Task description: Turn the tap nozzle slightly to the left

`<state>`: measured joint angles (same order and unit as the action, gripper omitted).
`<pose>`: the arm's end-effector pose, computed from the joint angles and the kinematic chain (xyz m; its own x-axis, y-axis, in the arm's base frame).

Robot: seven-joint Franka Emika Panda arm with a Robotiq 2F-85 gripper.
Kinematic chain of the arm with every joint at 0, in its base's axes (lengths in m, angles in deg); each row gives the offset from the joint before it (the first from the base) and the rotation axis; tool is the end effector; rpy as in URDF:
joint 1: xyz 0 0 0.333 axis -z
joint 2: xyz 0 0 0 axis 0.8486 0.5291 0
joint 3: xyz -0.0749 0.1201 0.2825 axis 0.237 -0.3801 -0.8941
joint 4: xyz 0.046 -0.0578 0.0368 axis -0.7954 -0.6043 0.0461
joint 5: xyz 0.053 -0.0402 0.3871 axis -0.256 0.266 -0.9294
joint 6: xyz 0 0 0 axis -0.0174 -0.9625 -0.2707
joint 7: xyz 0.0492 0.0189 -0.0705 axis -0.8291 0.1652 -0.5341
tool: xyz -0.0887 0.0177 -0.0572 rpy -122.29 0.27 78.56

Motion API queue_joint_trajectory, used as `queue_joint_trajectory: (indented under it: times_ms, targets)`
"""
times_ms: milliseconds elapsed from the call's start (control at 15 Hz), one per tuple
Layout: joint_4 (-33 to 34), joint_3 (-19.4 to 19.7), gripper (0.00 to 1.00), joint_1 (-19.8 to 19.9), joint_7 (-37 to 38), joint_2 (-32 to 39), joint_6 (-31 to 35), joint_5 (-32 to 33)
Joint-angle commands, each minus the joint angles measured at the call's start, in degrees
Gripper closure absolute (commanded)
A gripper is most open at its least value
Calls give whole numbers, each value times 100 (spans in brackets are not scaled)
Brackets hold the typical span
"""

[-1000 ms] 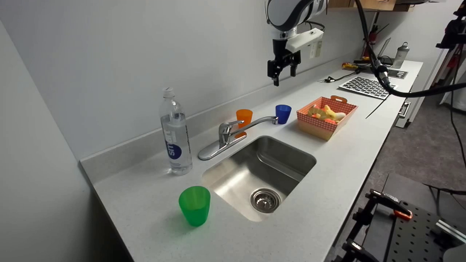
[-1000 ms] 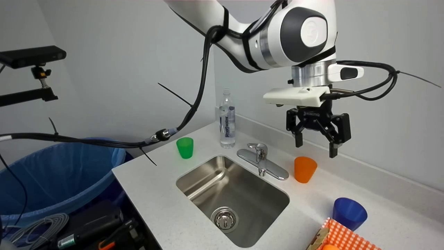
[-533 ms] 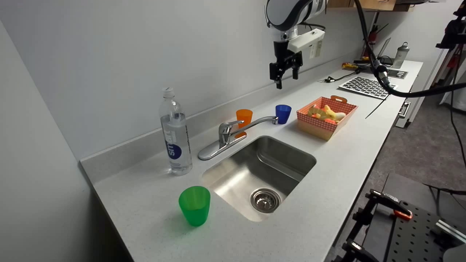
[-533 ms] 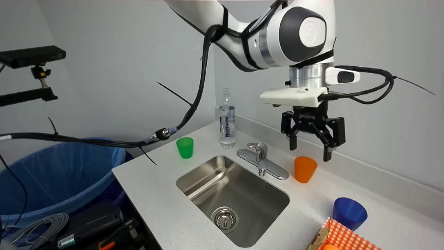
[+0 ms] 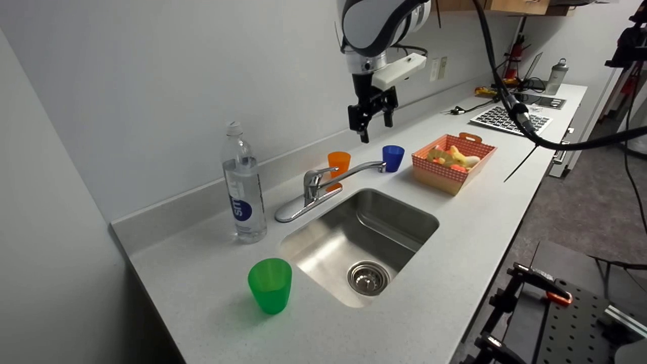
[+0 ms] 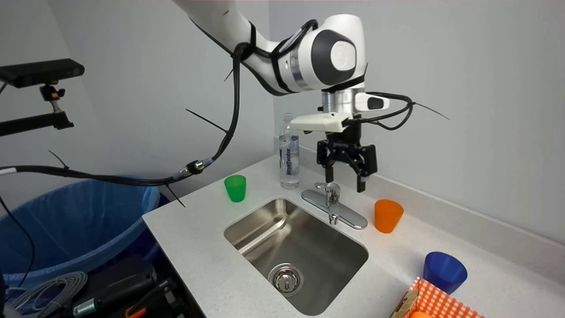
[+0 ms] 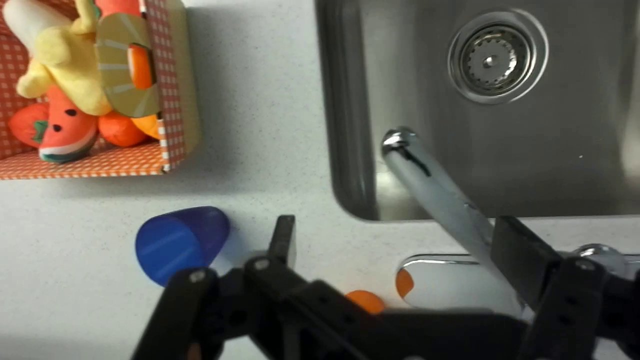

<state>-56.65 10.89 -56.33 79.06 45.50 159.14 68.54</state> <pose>0.6188 -0.0827 0.3493 0.9877 -0.1359 -0.0777 -0.1131 -0.9628 0.2453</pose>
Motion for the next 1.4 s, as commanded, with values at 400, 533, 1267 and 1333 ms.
queue_joint_trajectory:
  times_ms: [400, 533, 1267, 1333]
  targets:
    - [-78, -41, 0, -344, 533, -21, -8, 182]
    - [-78, -32, 0, -341, 533, -21, -8, 183]
    - [-99, 34, 0, -398, 810, 5, 146, 349]
    - [-88, 44, 0, -411, 883, 7, 96, 362]
